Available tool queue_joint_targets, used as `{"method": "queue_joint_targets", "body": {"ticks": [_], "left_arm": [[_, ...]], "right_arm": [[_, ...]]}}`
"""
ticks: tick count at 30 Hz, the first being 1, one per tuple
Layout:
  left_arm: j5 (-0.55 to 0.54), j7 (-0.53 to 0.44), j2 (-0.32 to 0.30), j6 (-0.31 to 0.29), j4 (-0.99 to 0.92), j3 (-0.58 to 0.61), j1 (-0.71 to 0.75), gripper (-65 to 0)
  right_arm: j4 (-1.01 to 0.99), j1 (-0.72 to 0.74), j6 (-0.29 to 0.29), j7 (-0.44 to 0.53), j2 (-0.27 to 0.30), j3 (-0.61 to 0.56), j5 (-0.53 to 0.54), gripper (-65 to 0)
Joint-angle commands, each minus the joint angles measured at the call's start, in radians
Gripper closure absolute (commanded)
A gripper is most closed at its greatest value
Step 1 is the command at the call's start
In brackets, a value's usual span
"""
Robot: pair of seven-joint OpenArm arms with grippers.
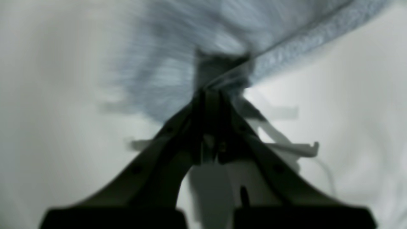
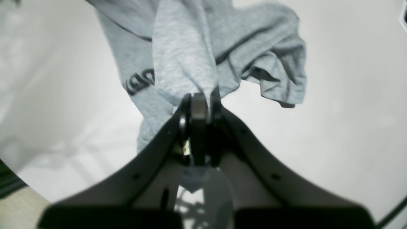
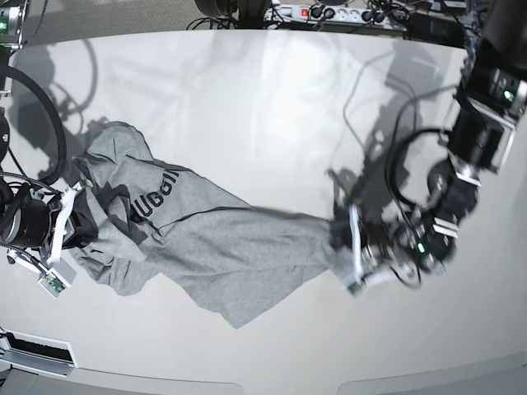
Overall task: Layout the t-shirt on the table in an organized manner, then fold the t-shirt properly
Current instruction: 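Lift and stretch the t-shirt between both grippers, then lay it flat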
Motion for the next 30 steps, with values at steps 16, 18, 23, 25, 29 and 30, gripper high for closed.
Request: {"method": "queue_joint_targets", "body": {"ticks": [16,18,23,25,29,30], "left_arm": [[-0.147,-0.036,-0.061,-0.048,0.050,-0.007,-0.248,0.0],[-0.147,-0.049,-0.086,-0.028,0.049,-0.007,-0.313,0.0],[-0.152,-0.063,-0.112,0.005,0.026,-0.006,-0.517,0.0],[-0.167,-0.068,-0.114,0.005,0.003,-0.005,-0.602,0.0],[-0.176,-0.095,-0.114,0.004,-0.049,-0.005,-0.720,0.0],[-0.180,-0.096,-0.114,0.005,-0.059,-0.005,-0.720,0.0]], "right_arm": [[0.013,0.134,-0.033,0.230,0.021,0.010,-0.164,0.0],[0.013,0.182,-0.043,0.237,0.021,0.010,-0.162,0.0],[0.013,0.318,-0.034,0.239,0.021,0.010,-0.107,0.0],[0.012,0.383,-0.032,0.238,0.025,0.007,-0.112,0.0],[-0.020,0.528,-0.073,0.240,0.057,0.002,-0.134,0.0],[-0.034,0.567,-0.085,0.240,0.066,0.002,-0.134,0.0]]}}
